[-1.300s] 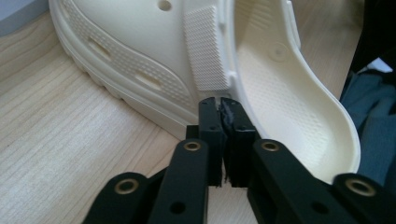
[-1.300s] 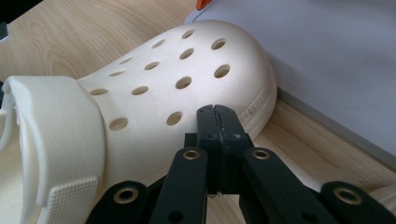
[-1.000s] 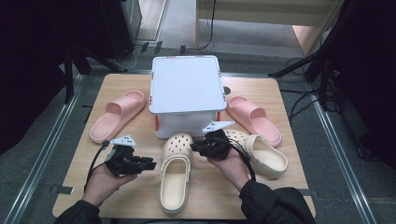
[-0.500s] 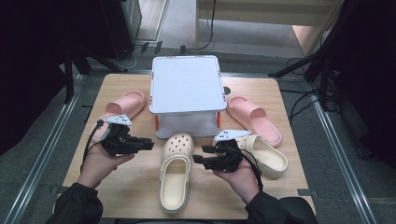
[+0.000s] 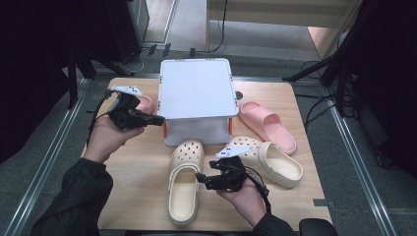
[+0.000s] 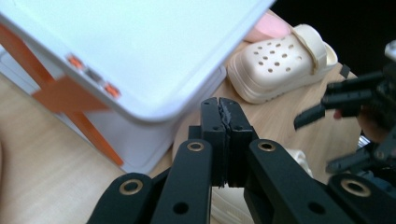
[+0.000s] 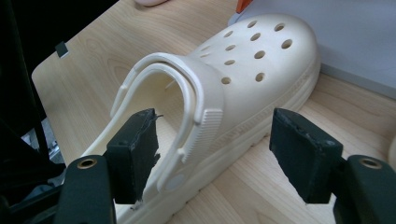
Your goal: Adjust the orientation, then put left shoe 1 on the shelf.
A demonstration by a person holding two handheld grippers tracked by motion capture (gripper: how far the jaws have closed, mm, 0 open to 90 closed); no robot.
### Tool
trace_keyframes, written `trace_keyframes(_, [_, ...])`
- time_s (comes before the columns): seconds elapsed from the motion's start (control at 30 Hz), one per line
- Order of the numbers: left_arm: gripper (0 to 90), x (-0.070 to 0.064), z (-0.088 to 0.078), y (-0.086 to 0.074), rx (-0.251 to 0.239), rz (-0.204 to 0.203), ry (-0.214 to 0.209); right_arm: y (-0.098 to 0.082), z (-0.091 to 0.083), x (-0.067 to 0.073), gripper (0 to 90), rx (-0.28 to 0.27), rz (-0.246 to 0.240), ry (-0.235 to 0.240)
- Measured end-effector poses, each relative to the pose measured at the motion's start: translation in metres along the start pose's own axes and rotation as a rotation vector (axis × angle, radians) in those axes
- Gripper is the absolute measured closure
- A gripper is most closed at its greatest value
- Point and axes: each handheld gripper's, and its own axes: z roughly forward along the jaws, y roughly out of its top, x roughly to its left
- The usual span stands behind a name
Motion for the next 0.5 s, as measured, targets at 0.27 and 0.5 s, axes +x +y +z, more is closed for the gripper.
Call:
trace_keyframes(0.27, [89.4, 0.012, 0.004, 0.024, -0.026, 0.01, 0.017, 0.0, 0.008, 0.008, 32.0, 0.008, 0.007, -0.018])
trace_keyframes(0.5, [89.3, 0.022, 0.006, 0.023, -0.036, 0.014, 0.049, -0.006, 0.018, 0.014, 32.7, 0.023, 0.034, -0.021])
